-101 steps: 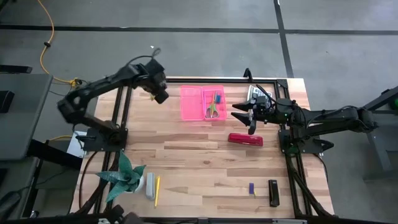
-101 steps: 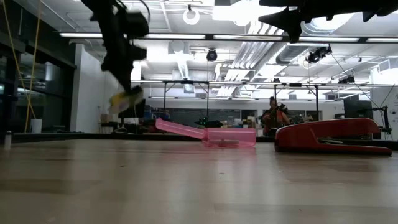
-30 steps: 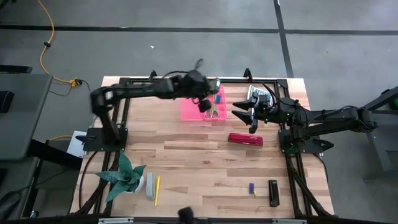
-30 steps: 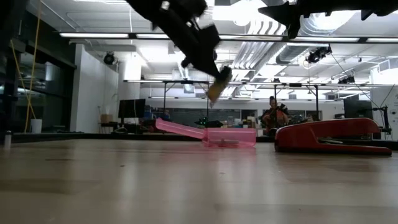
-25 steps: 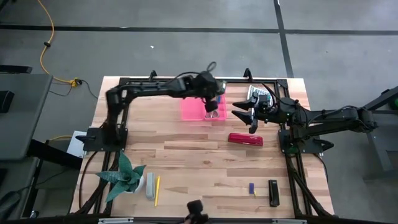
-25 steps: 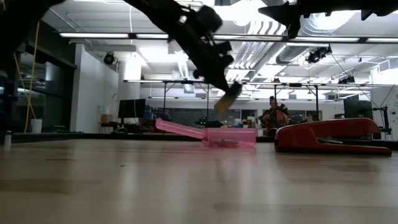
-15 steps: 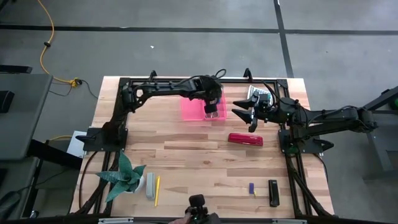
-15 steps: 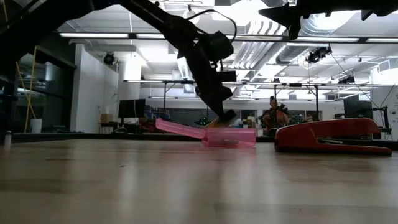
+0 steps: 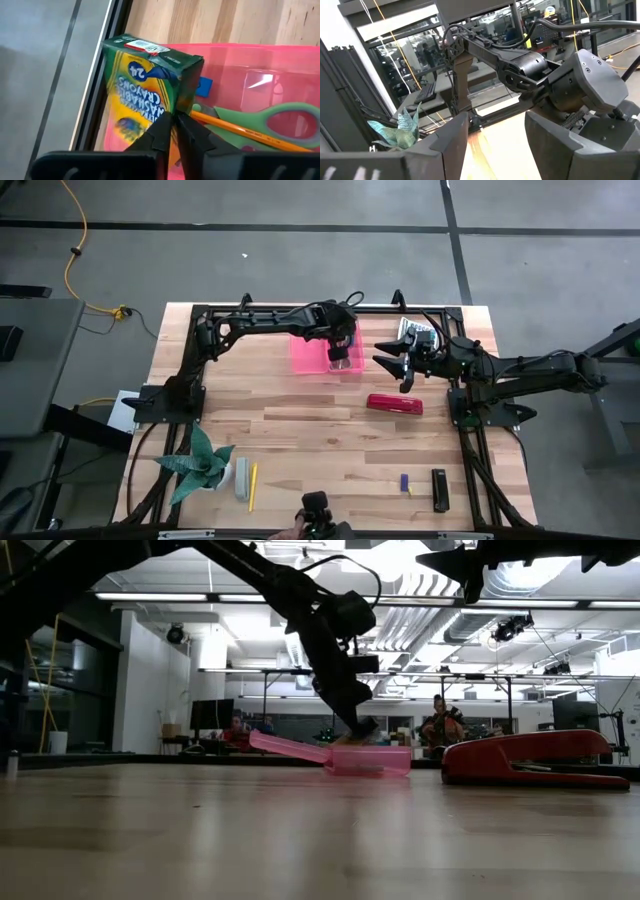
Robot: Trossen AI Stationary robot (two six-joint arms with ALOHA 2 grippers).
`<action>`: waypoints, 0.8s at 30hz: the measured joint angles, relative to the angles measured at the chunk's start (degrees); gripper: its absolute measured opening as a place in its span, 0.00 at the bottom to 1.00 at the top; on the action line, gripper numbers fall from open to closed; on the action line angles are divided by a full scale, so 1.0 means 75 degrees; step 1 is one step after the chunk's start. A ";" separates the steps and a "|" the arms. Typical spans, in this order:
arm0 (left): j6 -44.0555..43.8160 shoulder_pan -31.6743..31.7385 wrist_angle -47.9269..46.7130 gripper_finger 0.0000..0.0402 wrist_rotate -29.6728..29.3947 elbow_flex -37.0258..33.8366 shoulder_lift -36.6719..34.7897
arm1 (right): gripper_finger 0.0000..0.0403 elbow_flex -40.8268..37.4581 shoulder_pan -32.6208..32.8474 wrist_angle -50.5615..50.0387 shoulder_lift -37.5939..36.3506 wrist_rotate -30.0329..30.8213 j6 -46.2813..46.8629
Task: Pack school essentials
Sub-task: Put the yellow crayon box into the pink supply box
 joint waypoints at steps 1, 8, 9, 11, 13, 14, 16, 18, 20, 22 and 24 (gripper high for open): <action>-0.0007 0.0000 0.0010 0.08 -0.0011 0.0000 0.0000 | 0.47 0.0000 0.0002 0.0000 0.0000 0.0000 0.0000; -0.0309 0.0044 -0.0311 0.28 -0.0002 0.0099 -0.0106 | 0.47 0.0000 0.0003 0.0000 0.0000 -0.0003 -0.0003; -0.0326 0.0044 -0.0494 0.31 -0.0010 0.0175 -0.0173 | 0.47 0.0000 0.0003 0.0000 0.0000 -0.0003 -0.0003; -0.0353 0.0045 -0.0685 0.35 0.0065 0.0390 -0.0361 | 0.47 0.0000 0.0002 0.0001 0.0000 -0.0003 -0.0003; -0.0539 0.0044 -0.1021 0.39 0.0227 0.0557 -0.0678 | 0.47 0.0000 0.0000 0.0040 0.0000 -0.0003 -0.0003; -0.0699 0.0057 -0.1016 0.40 0.0371 0.0597 -0.0865 | 0.47 0.0000 0.0003 0.0041 0.0000 -0.0004 -0.0006; -0.1192 0.0124 -0.1123 0.42 0.0750 0.0540 -0.1364 | 0.47 0.0000 0.0003 0.0066 -0.0001 -0.0006 -0.0076; -0.1802 0.0196 -0.0912 0.42 0.1249 0.0319 -0.1937 | 0.47 0.0000 0.0003 0.0064 -0.0003 -0.0006 -0.0232; -0.2328 0.0262 -0.0498 0.42 0.1819 -0.0210 -0.2605 | 0.47 0.0000 0.0003 0.0061 -0.0003 0.0005 -0.0325; -0.2756 0.0221 0.0558 0.41 0.2215 -0.1127 -0.3386 | 0.47 0.0000 0.0003 0.0055 -0.0003 0.0067 -0.0399; -0.3098 0.0079 0.1856 0.39 0.2541 -0.2351 -0.4270 | 0.47 0.0000 0.0000 0.0055 -0.0003 0.0199 -0.0491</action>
